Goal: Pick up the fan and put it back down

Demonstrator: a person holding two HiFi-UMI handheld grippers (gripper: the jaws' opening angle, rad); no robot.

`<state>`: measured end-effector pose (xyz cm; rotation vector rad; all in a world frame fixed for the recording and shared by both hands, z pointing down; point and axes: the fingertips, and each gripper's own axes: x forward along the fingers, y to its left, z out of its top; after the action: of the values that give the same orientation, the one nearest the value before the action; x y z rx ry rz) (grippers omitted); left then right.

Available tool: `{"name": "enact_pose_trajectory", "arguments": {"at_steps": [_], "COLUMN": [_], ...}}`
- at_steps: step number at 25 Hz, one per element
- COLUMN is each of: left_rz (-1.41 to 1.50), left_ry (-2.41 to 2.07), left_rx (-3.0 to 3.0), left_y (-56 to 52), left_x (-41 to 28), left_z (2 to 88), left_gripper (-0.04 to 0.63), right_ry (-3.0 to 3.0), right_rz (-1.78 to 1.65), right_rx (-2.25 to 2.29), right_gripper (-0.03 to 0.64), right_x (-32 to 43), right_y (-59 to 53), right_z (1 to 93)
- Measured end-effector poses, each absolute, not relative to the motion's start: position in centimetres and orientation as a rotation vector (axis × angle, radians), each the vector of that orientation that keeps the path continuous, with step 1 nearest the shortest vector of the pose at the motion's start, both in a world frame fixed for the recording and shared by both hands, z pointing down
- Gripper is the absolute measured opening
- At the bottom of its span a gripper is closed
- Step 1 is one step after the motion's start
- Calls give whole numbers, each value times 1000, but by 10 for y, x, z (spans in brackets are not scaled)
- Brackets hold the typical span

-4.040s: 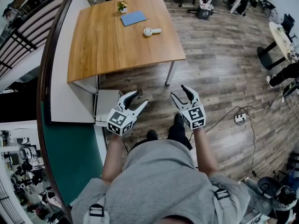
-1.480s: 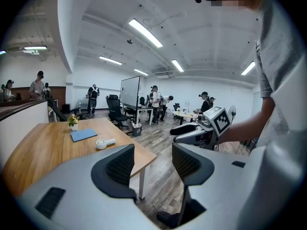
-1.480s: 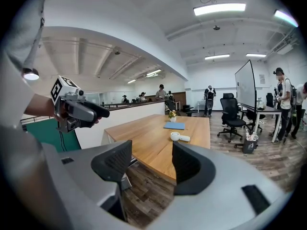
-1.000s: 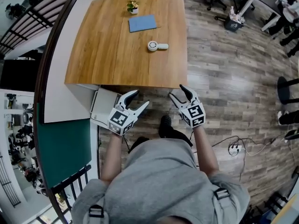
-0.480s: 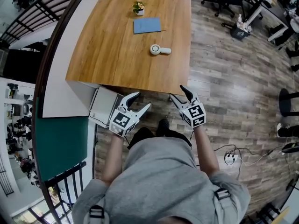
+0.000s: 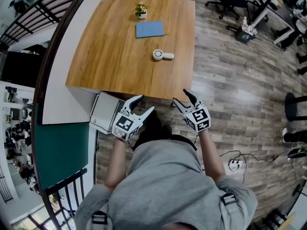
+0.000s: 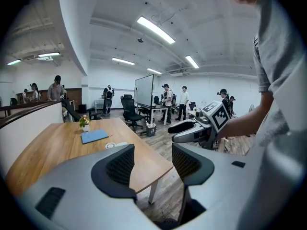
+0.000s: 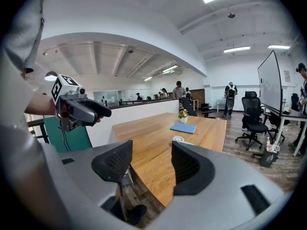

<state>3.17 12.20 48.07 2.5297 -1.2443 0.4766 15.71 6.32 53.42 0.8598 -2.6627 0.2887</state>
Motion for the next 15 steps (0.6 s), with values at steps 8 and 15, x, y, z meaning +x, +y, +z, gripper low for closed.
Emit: {"name": "enact_pose_trajectory", "arguments": {"at_steps": [8, 15], "left_rz": [430, 404], "left_ry": [-1224, -1192], "left_rx": [2540, 2571], "left_y": [85, 42], "left_x": [21, 13], "left_z": [481, 479], "left_gripper": [250, 250], "right_ry": [-2632, -2604], "right_rz": [261, 250], "right_rx": [862, 879], "right_gripper": [264, 264], "right_x": [148, 139], "right_y": [30, -2], "right_z": [532, 533]}}
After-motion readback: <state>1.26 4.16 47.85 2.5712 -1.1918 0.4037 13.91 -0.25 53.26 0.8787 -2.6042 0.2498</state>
